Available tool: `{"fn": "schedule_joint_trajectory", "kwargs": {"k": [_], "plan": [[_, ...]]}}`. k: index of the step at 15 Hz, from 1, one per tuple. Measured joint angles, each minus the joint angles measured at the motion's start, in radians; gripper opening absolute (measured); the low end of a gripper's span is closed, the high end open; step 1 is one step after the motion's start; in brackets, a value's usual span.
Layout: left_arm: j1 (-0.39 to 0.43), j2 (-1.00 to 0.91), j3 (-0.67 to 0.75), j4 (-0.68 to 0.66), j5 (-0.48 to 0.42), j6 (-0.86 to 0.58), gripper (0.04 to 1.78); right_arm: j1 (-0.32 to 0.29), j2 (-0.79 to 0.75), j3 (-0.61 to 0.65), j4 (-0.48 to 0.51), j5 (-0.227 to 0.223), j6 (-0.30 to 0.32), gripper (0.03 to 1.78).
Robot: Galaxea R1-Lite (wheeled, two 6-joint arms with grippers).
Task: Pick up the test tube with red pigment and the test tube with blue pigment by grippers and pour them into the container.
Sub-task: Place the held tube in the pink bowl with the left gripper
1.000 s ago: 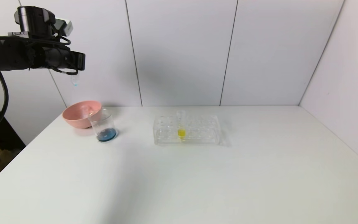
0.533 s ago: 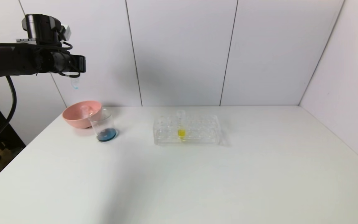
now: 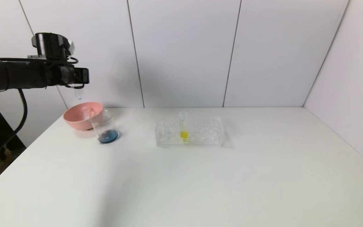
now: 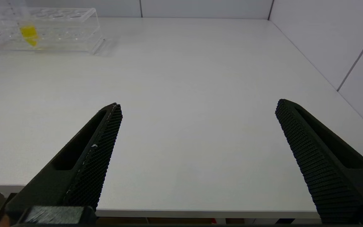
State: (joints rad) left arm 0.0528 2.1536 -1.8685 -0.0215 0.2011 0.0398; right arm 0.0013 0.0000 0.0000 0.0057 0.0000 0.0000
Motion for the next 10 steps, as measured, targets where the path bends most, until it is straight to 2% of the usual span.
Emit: {"fn": "schedule_joint_trajectory", "kwargs": {"k": [3,10], "plan": [[0.007,0.044,0.055,-0.119,-0.006,0.001,0.45,0.000,0.000,0.000,0.000,0.000,0.000,1.77],[0.011,0.111,0.113,-0.177,-0.009,0.004,0.45,0.000,0.000,0.000,0.000,0.000,0.000,1.77]]}}
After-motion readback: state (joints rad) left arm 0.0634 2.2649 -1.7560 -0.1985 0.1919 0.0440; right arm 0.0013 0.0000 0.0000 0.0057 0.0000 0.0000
